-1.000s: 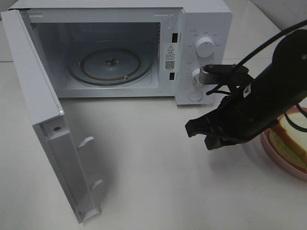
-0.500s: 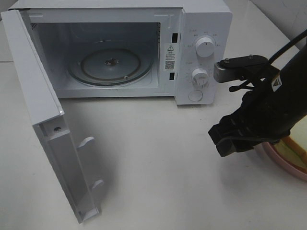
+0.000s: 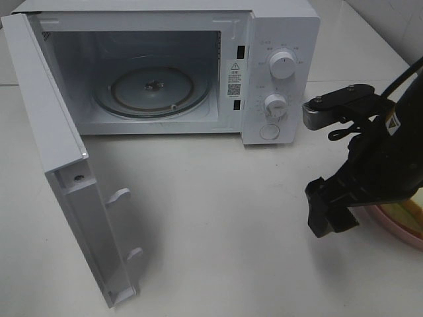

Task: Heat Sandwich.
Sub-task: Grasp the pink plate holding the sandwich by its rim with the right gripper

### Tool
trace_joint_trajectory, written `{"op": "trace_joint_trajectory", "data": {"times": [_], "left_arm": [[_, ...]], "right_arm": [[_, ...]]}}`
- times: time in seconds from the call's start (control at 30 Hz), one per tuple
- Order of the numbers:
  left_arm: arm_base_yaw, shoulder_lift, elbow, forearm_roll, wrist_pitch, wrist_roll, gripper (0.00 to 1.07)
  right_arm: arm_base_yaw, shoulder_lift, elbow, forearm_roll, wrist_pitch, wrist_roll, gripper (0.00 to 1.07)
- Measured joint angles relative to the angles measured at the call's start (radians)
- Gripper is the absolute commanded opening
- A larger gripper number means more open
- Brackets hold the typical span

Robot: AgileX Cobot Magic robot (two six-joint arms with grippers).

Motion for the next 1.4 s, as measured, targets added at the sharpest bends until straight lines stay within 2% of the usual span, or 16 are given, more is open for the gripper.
{"op": "trace_joint_trajectory", "data": {"times": [0.1, 0.23, 0.47, 0.8, 1.4], "left_arm": [[0.0, 0.0, 0.0, 0.0, 0.0, 0.0, 1.0], [0.0, 0.0, 0.0, 0.0, 0.0, 0.0, 1.0], [0.0, 0.0, 0.0, 0.0, 0.0, 0.0, 1.0], [0.0, 0.0, 0.0, 0.0, 0.0, 0.0, 1.0], [0.0, 0.0, 0.0, 0.0, 0.0, 0.0, 1.0]], "right_arm": [[0.0, 0.0, 0.0, -0.039, 0.013, 0.016, 0.96], [-0.003, 0.0, 0.0, -0.152, 0.02, 0.125, 0.95], [-0.071, 0.014, 0.0, -0.158, 0.02, 0.129, 0.94], [-0.151, 0.126, 0.0, -0.15, -0.021, 0.1, 0.92], [-0.196, 0.278, 0.0, -0.15, -0.136, 0.075, 0.9]]}}
